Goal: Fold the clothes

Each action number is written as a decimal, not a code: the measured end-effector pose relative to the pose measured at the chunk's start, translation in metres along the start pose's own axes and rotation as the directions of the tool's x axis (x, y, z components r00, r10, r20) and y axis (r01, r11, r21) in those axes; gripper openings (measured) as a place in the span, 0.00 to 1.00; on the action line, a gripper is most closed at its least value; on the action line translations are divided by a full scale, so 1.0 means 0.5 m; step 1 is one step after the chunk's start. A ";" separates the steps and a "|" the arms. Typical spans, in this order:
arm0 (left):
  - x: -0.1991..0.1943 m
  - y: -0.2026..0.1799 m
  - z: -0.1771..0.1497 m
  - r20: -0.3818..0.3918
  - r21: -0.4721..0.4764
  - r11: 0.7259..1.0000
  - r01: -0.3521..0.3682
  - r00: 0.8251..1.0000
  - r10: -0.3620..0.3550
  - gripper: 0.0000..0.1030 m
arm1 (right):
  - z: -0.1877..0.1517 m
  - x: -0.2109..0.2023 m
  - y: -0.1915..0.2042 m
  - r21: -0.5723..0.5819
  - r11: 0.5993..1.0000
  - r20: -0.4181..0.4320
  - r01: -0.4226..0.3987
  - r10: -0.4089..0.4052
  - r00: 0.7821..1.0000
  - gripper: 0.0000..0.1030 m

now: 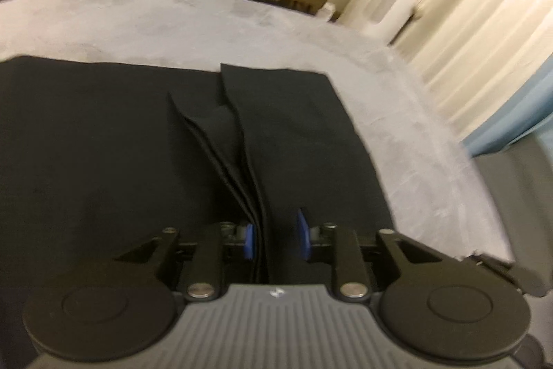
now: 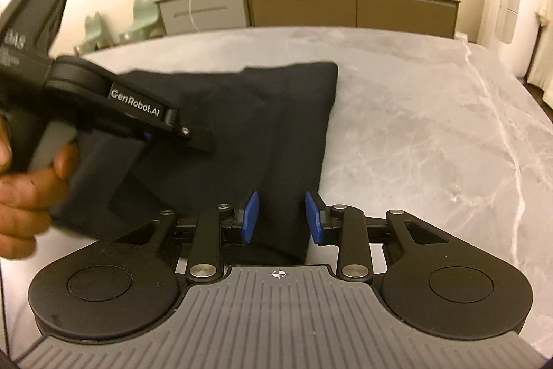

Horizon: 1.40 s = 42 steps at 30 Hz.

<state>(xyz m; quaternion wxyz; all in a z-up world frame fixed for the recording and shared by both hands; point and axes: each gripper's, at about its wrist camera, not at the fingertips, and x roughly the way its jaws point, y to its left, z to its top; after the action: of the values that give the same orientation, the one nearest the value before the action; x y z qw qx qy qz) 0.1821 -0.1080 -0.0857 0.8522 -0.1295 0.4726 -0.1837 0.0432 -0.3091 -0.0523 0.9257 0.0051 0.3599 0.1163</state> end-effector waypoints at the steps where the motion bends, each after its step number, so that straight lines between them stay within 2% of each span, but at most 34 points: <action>1: 0.005 0.006 0.012 0.012 -0.015 1.000 -0.005 1.000 0.005 0.41 | 0.002 0.001 0.000 0.000 1.000 0.002 -0.004 0.004 1.000 0.33; 3: 0.016 0.018 0.036 0.036 -0.044 0.999 -0.014 0.999 0.016 0.53 | -0.001 0.011 0.006 -0.014 1.000 -0.015 -0.006 0.006 1.000 0.33; 5: 0.027 0.031 0.060 0.059 -0.073 0.997 -0.023 0.998 0.027 0.58 | -0.004 0.030 0.017 -0.038 0.999 -0.044 0.007 -0.009 0.999 0.34; 7: 0.037 0.043 0.084 0.082 -0.102 0.994 -0.031 0.996 0.039 0.52 | -0.005 0.033 0.025 -0.065 0.998 -0.045 0.020 -0.023 0.999 0.36; 8: 0.041 0.043 0.095 0.094 -0.097 0.995 -0.028 0.995 0.038 0.37 | -0.004 0.032 0.027 -0.068 0.997 -0.049 0.020 -0.024 0.999 0.36; 9: 0.040 0.033 0.101 0.106 -0.054 0.998 -0.014 0.994 0.020 0.22 | -0.004 0.032 0.029 -0.071 0.997 -0.052 0.021 -0.024 0.998 0.36; 11: 0.027 0.031 0.100 0.144 -0.017 1.000 -0.014 0.989 0.017 0.25 | -0.002 0.030 0.033 -0.090 0.995 -0.053 0.032 -0.037 0.998 0.36; 14: 0.018 0.083 0.093 0.145 -0.115 0.989 -0.094 0.983 0.110 0.25 | 0.002 0.020 0.049 -0.123 0.991 0.016 0.060 -0.058 0.998 0.37; 16: -0.009 0.126 0.077 0.173 -0.198 0.980 -0.024 0.983 0.059 0.30 | 0.007 0.015 0.080 -0.169 0.985 0.069 0.030 -0.019 0.997 0.44; 18: -0.027 0.155 0.061 0.189 -0.249 0.968 0.034 0.982 0.014 0.37 | 0.011 0.014 0.110 -0.210 0.978 0.107 0.005 0.018 0.994 0.46; 21: -0.035 0.166 0.049 0.178 -0.268 0.960 0.079 0.984 -0.031 0.38 | 0.012 0.041 0.142 -0.241 0.970 0.078 -0.018 0.037 0.996 0.47; 24: -0.044 0.153 0.055 0.181 -0.255 0.962 0.100 0.982 -0.054 0.41 | 0.014 0.068 0.173 -0.271 0.962 0.049 -0.041 0.056 0.997 0.43; 25: -0.047 0.149 0.059 0.183 -0.250 0.962 0.109 0.981 -0.064 0.42 | 0.014 0.077 0.184 -0.280 0.959 0.039 -0.049 0.062 0.997 0.27; 26: -0.051 0.148 0.060 0.185 -0.246 0.962 0.120 0.980 -0.075 0.43 | 0.015 0.086 0.194 -0.290 0.955 0.029 -0.057 0.068 0.997 0.18; 27: -0.056 0.142 0.058 0.187 -0.241 0.962 0.129 0.979 -0.084 0.45 | 0.015 0.090 0.200 -0.293 0.954 0.024 -0.060 0.070 0.997 0.00; 33: -0.051 0.105 0.059 0.148 -0.181 0.974 0.134 0.983 -0.108 0.55 | 0.010 0.058 0.184 -0.272 0.961 0.074 -0.040 0.063 0.995 0.00; 36: -0.027 0.088 0.055 0.105 -0.143 0.985 0.097 0.991 -0.082 0.58 | 0.009 0.033 0.182 -0.271 0.960 0.098 -0.065 0.095 0.991 0.00; 38: -0.015 0.089 0.049 0.098 -0.150 0.986 0.075 0.993 -0.060 0.58 | 0.005 0.038 0.189 -0.289 0.955 0.098 -0.074 0.106 0.990 0.00; 39: -0.010 0.091 0.046 0.097 -0.158 0.985 0.071 0.994 -0.057 0.58 | 0.002 0.044 0.194 -0.301 0.951 0.101 -0.070 0.104 0.989 0.07; 40: -0.010 0.098 0.044 0.100 -0.176 0.981 0.084 0.993 -0.067 0.58 | -0.001 0.051 0.200 -0.312 0.948 0.105 -0.065 0.103 0.989 0.23; 42: -0.011 0.108 0.041 0.101 -0.200 0.975 0.097 0.992 -0.078 0.58 | -0.007 0.064 0.210 -0.332 0.942 0.108 -0.059 0.100 0.989 0.48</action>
<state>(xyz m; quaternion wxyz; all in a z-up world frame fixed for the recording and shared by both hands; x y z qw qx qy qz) 0.2075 -0.0559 -0.0922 0.8464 -0.2454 0.4426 -0.1655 0.0418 -0.2000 -0.0664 0.9286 -0.1269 0.2772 0.2113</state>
